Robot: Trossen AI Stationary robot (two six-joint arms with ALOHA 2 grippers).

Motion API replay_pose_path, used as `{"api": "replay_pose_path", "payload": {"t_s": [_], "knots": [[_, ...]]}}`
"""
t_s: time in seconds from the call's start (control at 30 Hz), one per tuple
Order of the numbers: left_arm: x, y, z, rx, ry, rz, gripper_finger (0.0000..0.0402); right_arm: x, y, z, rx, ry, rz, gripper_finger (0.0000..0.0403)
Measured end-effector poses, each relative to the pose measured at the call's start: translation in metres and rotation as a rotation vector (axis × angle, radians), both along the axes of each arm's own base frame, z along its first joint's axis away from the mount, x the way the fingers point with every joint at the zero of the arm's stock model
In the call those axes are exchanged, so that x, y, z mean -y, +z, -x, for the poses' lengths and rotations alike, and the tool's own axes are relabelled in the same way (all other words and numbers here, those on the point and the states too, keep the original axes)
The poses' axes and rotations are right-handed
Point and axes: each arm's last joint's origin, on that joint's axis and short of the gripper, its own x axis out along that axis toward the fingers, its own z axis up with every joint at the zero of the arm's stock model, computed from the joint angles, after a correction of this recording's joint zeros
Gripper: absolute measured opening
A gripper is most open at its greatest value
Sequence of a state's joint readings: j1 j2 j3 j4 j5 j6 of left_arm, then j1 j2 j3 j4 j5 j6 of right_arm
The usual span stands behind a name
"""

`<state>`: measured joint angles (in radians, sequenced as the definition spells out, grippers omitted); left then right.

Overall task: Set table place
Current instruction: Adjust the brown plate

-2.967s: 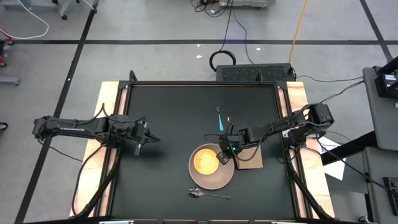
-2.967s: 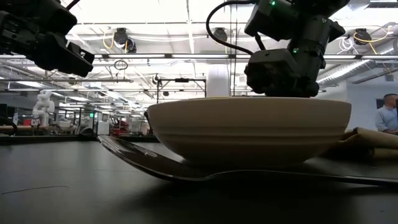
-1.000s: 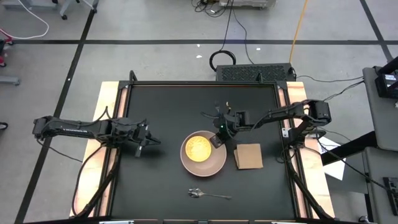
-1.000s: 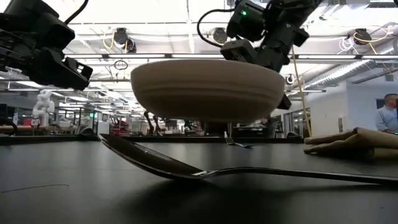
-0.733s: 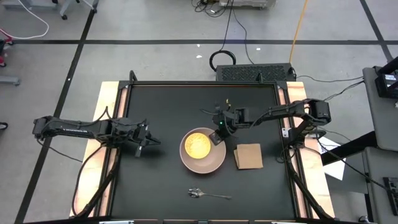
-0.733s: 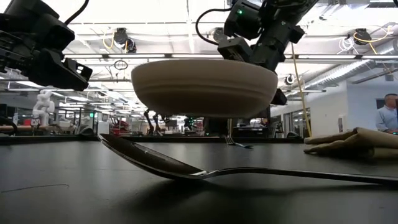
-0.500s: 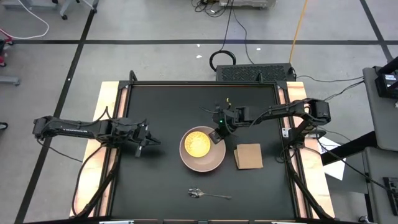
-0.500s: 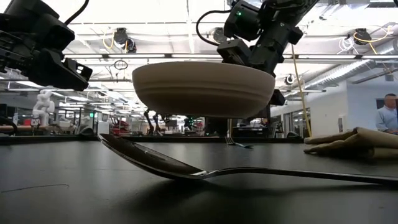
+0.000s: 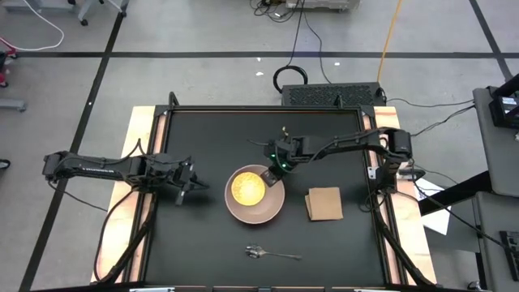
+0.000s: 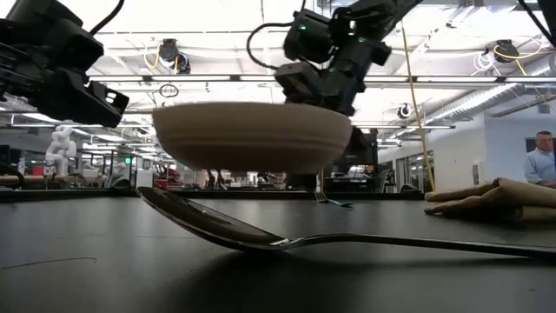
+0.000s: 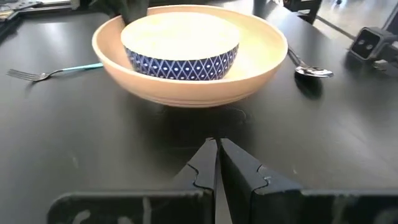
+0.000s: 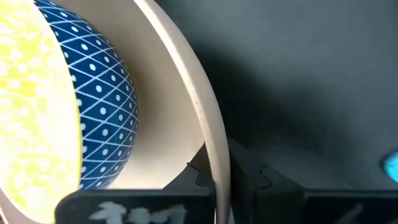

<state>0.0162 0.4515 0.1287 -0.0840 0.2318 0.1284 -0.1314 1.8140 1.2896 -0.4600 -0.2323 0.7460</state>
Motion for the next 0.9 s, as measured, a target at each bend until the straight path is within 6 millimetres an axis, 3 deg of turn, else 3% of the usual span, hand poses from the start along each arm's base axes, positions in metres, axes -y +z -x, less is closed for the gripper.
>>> {"api": "replay_pose_path", "payload": {"t_s": [0.4, 0.9], "knots": [[0.001, 0.0, 0.0, -0.004, -0.029, 0.016, 0.0026, 0.003, -0.012, -0.031, -0.001, 0.053, -0.012, 0.0005], [0.001, 0.0, 0.0, -0.004, -0.028, 0.015, 0.0026, 0.009, -0.013, -0.038, 0.036, 0.06, -0.009, 0.0005]]}}
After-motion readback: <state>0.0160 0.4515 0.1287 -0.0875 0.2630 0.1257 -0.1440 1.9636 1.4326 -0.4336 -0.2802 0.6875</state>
